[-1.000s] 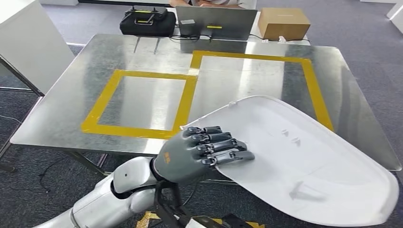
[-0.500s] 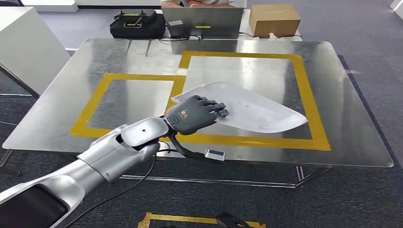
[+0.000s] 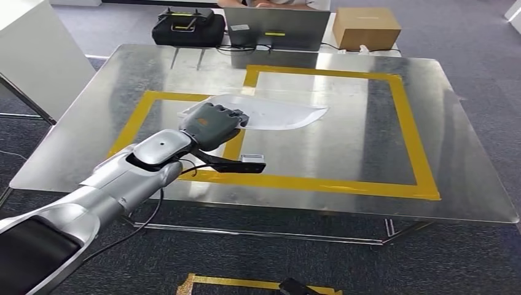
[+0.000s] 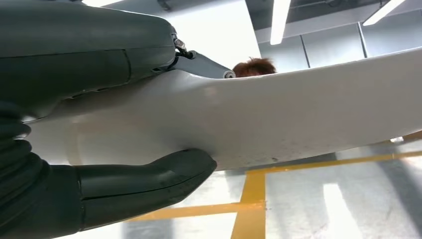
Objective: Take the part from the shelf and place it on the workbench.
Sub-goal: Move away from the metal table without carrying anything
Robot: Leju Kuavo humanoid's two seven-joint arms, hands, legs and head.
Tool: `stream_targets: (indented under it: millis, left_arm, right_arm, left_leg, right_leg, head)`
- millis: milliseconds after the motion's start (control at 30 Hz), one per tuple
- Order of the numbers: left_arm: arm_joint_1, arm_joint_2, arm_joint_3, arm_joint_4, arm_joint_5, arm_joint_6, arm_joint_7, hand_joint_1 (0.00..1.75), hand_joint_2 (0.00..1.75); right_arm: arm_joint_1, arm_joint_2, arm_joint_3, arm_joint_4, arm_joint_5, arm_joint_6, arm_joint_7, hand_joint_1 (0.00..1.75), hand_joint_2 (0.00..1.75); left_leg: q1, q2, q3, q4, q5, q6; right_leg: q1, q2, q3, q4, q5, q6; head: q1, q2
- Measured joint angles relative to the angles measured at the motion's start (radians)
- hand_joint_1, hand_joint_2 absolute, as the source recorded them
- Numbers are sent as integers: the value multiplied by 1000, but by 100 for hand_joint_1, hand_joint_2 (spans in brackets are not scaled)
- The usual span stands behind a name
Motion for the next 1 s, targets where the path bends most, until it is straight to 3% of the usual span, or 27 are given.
stream_targets:
  millis: [33, 100, 133, 200, 267, 333, 433, 467, 500, 533, 600, 667, 800, 867, 900, 967, 1000]
  left_arm:
    - [0, 0, 1, 5, 0, -2, 6, 175, 175]
    - [-2, 2, 6, 12, 1, -6, 34, 175, 175]
    - [-4, 6, 12, 16, 2, -7, 55, 175, 175]
    - [-6, 20, 31, 26, 6, -2, 92, 175, 175]
    - [-6, 37, 54, 36, 7, 4, 120, 175, 175]
    - [-5, 53, 78, 45, 4, 8, 142, 175, 175]
    - [7, 73, 111, 56, 11, 8, 149, 175, 175]
    - [15, 78, 120, 59, 13, 9, 147, 175, 175]
    - [24, 83, 128, 61, 13, 10, 145, 175, 175]
    - [31, 86, 135, 63, 12, 11, 143, 175, 175]
    - [38, 91, 146, 64, 11, 14, 143, 175, 175]
    - [38, 93, 154, 65, 6, 17, 145, 175, 175]
    - [42, 101, 163, 67, -22, 17, 175, 175, 175]
    - [41, 104, 177, 68, -21, 15, 179, 175, 175]
    - [41, 106, 184, 69, -19, 15, 179, 175, 175]
    - [44, 107, 195, 71, -19, 11, 179, 87, 175]
    - [47, 108, 198, 73, -18, 9, 179, 44, 175]
  right_arm:
    - [1, 0, 0, 0, 0, 0, 0, 0, 0]
    - [3, 0, -2, 0, -1, -2, 1, 0, 0]
    - [5, 0, -3, 0, -2, -2, 1, 0, 0]
    - [9, 1, -6, 0, -4, -5, -1, 0, 0]
    - [14, 1, -10, 0, -5, -7, -3, 0, 0]
    - [17, 2, -16, 0, -5, -8, -4, 0, 0]
    - [20, 2, -23, 0, -5, -9, -7, 0, 0]
    - [21, 2, -26, 0, -4, -8, -8, 0, 0]
    - [21, 2, -28, 0, -3, -8, -9, 0, 0]
    - [22, 2, -29, 0, -2, -8, -10, 0, 0]
    - [21, 3, -30, 0, -1, -8, -10, 0, 0]
    - [21, 4, -31, 0, 0, -8, -10, 0, 0]
    - [22, 4, -38, 0, 2, -9, -10, 0, 0]
    - [22, 4, -41, 0, 2, -9, -10, 0, 0]
    - [22, 4, -42, 0, 3, -9, -10, 0, 0]
    - [21, 4, -45, 0, 5, -9, -10, 0, 0]
    - [20, 3, -46, 0, 6, -9, -10, 0, 0]
  left_leg:
    - [1, -1, 1, 1, -2, -1]
    - [2, -3, 3, 7, -9, -9]
    - [1, -4, 1, 12, -12, -14]
    - [-2, -3, -2, 17, -14, -23]
    - [-2, -2, -2, 17, -16, -31]
    - [-1, -1, -13, 49, -41, -40]
    - [0, 0, -90, 225, -125, -51]
    - [1, 0, -116, 279, -141, -52]
    - [1, 0, -128, 300, -139, -51]
    - [1, 0, -122, 282, -117, -48]
    - [0, 0, -69, 159, -45, -40]
    - [-3, -1, -21, 49, -6, -35]
    - [-1, -1, -8, 16, -7, -25]
    - [4, 1, -4, 11, -4, -15]
    - [5, 1, -4, 10, -4, -11]
    - [4, 1, -4, 10, -4, -8]
    - [4, 1, -3, 10, -5, -8]
  right_leg:
    - [-1, 0, 9, -29, 29, 2]
    - [-5, 0, 66, -158, 100, 4]
    - [-5, 1, 95, -216, 120, 2]
    - [-3, 5, 121, -262, 122, -7]
    - [-3, 8, 123, -264, 123, -19]
    - [-6, 7, 128, -266, 122, -33]
    - [-7, 4, 134, -267, 119, -46]
    - [-7, 4, 135, -267, 118, -47]
    - [-6, 5, 136, -267, 118, -47]
    - [-6, 6, 138, -267, 117, -48]
    - [-5, 7, 142, -267, 114, -47]
    - [-1, 7, 140, -265, 112, -41]
    - [1, 6, 132, -266, 110, -22]
    - [2, 5, 106, -216, 76, -14]
    - [2, 4, 79, -158, 48, -12]
    - [2, 4, 18, -29, 0, -8]
    - [2, 4, 0, 5, -4, -7]
  head:
    - [0, 0]
    - [1, 0]
    - [1, 0]
    - [1, 0]
    - [1, 0]
    - [-1, 0]
    - [-2, 0]
    - [-2, 0]
    - [-2, 0]
    - [-2, 0]
    - [-2, 0]
    - [-2, 0]
    - [-1, 0]
    - [3, 0]
    - [5, 0]
    - [7, 0]
    - [8, 0]
